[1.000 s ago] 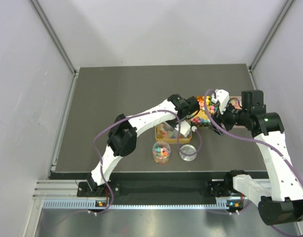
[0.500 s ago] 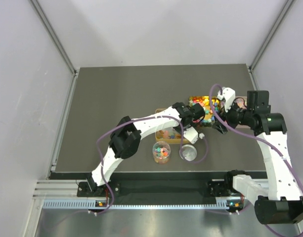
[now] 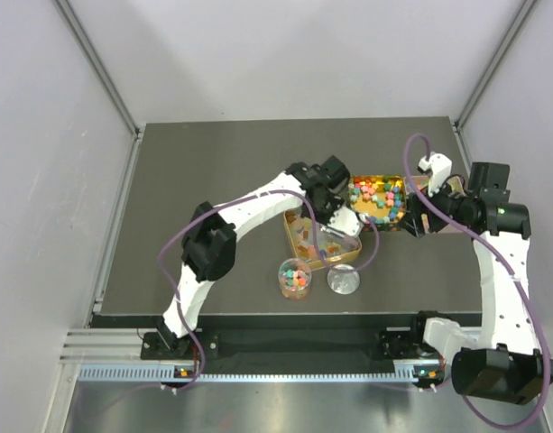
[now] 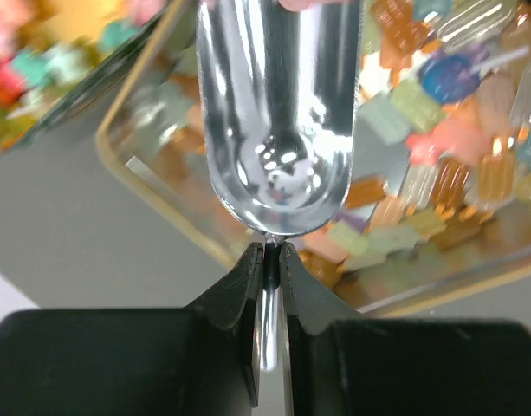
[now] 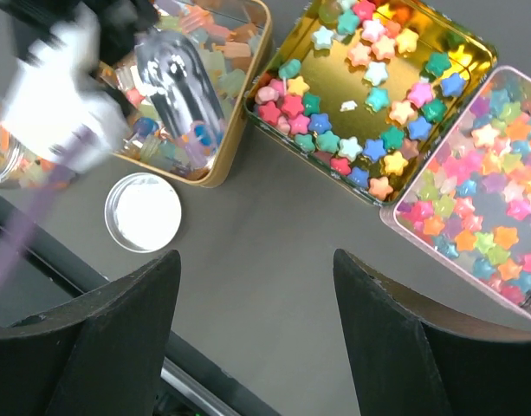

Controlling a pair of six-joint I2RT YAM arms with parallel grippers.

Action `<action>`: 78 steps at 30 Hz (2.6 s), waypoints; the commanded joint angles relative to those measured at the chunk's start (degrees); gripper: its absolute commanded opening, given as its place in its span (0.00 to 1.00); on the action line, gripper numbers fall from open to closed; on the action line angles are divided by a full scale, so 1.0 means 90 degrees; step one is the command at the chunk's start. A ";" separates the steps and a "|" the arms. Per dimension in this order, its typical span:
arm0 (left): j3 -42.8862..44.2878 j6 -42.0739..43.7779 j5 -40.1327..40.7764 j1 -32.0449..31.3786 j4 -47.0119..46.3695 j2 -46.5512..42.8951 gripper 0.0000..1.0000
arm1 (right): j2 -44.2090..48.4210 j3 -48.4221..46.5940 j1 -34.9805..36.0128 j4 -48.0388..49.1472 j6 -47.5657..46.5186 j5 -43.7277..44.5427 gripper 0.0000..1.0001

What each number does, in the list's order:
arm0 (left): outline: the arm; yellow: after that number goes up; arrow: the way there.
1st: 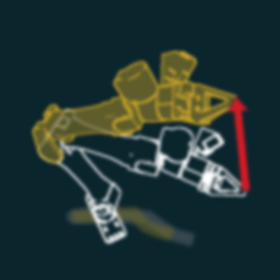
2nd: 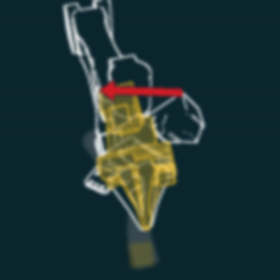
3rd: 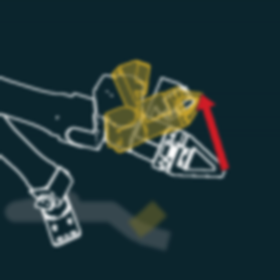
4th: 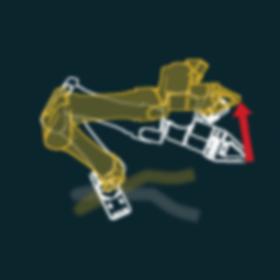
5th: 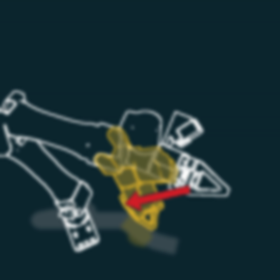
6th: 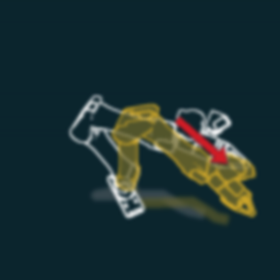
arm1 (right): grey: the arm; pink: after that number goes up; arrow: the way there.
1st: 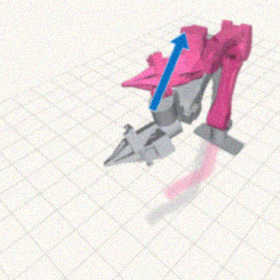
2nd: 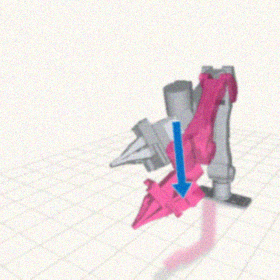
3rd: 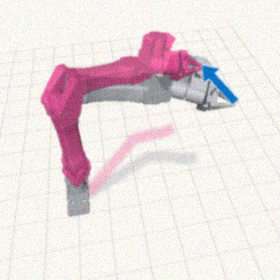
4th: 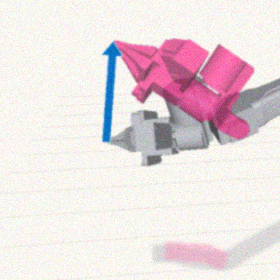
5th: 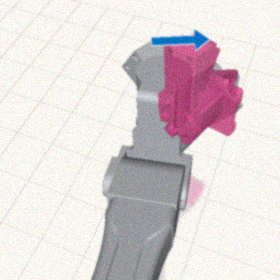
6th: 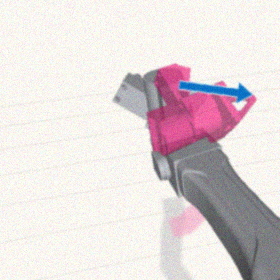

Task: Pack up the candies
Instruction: Scoop the fake candies from the storage box, then place the fake candies in the packing bottle.

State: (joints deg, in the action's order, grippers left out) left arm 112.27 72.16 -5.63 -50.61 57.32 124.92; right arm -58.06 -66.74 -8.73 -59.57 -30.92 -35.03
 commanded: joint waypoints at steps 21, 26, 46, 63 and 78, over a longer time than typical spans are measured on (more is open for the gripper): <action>-0.0384 -0.0568 -0.1173 0.0936 0.0455 -0.3029 0.00 | -0.0882 -0.0621 -0.0768 0.0476 0.0281 -0.0581 0.72; -0.1348 0.0106 -0.0431 0.0955 0.1597 -0.4269 0.00 | -0.0961 -0.0553 -0.0739 0.0593 0.0319 -0.0766 0.71; -0.3031 0.0517 0.2275 -0.0734 0.2596 -0.4760 0.00 | -0.0756 -0.0388 -0.0299 0.0633 0.0057 -0.1050 0.71; -0.2084 0.0673 0.2969 -0.0461 0.1905 -0.4154 0.00 | 0.0045 0.0355 -0.0290 0.0535 -0.0129 -0.1079 0.71; -0.0825 0.2460 0.3847 -0.0129 0.0058 -0.1646 0.00 | -0.0043 -0.0084 -0.0270 0.0223 -0.0422 -0.0825 0.71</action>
State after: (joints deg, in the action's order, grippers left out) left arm 99.44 89.60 25.32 -51.94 62.74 104.14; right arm -58.78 -64.05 -11.94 -57.19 -33.10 -42.50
